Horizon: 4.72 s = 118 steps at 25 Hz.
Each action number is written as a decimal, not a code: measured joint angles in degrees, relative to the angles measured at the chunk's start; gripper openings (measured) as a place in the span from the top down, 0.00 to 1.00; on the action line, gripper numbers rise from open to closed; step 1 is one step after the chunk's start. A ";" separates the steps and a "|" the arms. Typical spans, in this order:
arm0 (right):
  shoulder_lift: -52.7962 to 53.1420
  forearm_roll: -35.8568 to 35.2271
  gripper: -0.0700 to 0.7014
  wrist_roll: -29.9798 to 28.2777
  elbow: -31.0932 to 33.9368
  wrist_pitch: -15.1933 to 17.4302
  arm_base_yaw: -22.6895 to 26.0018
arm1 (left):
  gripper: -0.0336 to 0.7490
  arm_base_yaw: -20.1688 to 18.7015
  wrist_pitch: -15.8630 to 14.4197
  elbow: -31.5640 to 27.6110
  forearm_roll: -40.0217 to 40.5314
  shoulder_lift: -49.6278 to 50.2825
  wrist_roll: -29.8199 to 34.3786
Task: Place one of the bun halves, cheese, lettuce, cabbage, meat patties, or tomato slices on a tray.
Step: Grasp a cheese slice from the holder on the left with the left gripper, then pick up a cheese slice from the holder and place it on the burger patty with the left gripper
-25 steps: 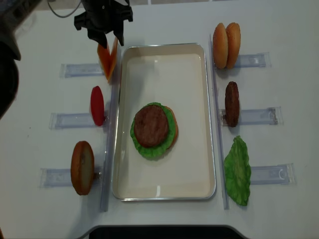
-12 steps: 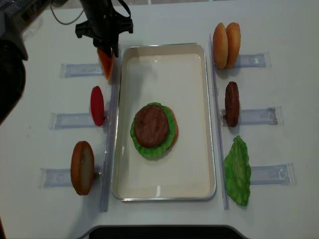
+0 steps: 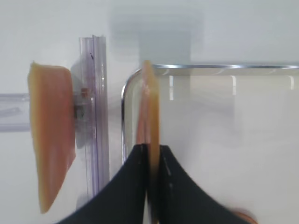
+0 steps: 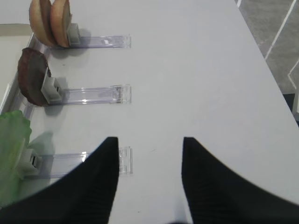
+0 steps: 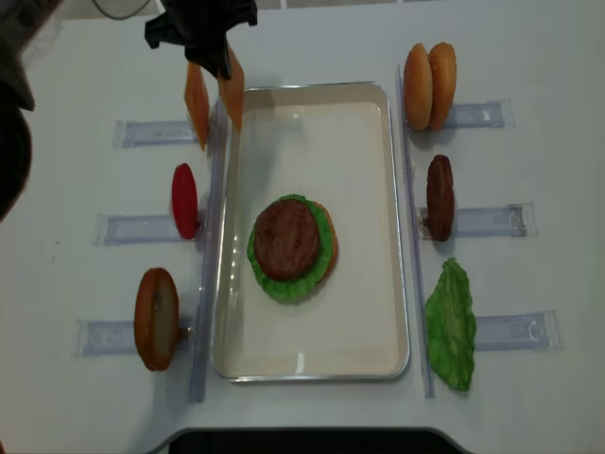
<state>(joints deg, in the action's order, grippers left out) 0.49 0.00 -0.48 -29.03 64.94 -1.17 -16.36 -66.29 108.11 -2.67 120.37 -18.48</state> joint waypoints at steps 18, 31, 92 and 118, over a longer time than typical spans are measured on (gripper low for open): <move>0.00 0.00 0.51 0.00 0.00 0.00 0.00 | 0.92 -6.79 -0.82 -10.01 -7.01 -10.48 -1.61; 0.00 0.00 0.51 0.00 0.00 0.00 0.00 | 0.92 -8.20 10.92 -40.15 -7.92 -32.11 -7.32; 0.00 0.00 0.51 0.00 0.00 0.00 0.00 | 0.85 -10.85 28.03 -54.11 -33.48 -26.63 20.14; 0.00 0.00 0.51 0.00 0.00 0.00 0.00 | 0.24 -5.16 21.06 -54.11 -23.11 -36.13 12.71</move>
<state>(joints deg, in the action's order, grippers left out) 0.49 0.00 -0.48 -29.03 64.94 -1.17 -21.53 -45.23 54.00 -25.78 84.25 -5.78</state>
